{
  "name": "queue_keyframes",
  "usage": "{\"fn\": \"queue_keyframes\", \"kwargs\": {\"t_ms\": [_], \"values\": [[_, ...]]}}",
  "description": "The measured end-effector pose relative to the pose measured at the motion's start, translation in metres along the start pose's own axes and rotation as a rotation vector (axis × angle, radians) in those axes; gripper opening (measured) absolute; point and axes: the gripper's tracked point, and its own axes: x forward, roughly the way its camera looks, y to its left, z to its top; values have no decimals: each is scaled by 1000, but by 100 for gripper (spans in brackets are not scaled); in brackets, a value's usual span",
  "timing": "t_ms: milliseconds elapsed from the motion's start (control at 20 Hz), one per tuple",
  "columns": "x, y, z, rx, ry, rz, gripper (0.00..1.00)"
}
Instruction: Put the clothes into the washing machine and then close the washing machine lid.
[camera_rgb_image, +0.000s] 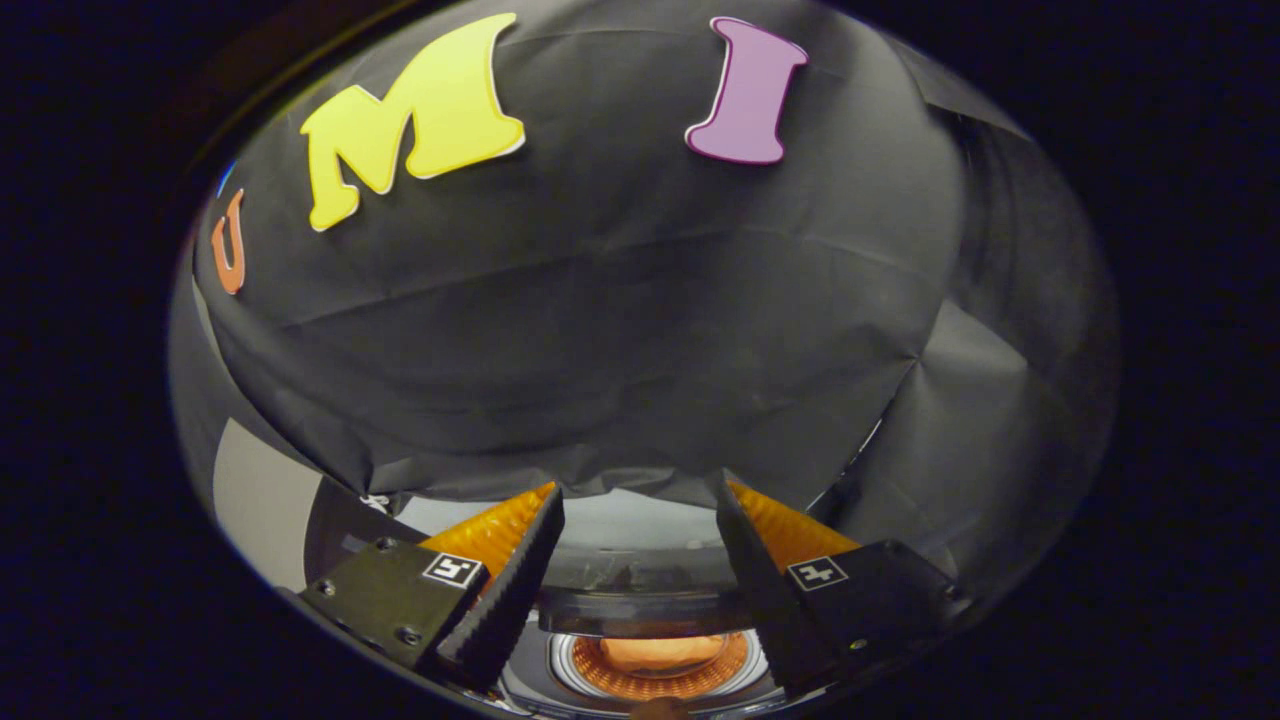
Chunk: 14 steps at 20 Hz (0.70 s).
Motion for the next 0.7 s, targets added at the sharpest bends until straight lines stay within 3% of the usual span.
{"fn": "queue_keyframes", "kwargs": {"t_ms": [150, 500, 700], "values": [[0, -1, -2, -62, -39, -14, 96], [-5, 1, -8, -60, -41, -12, 95], [-17, 0, -11, -73, -115, 6, 95]]}}
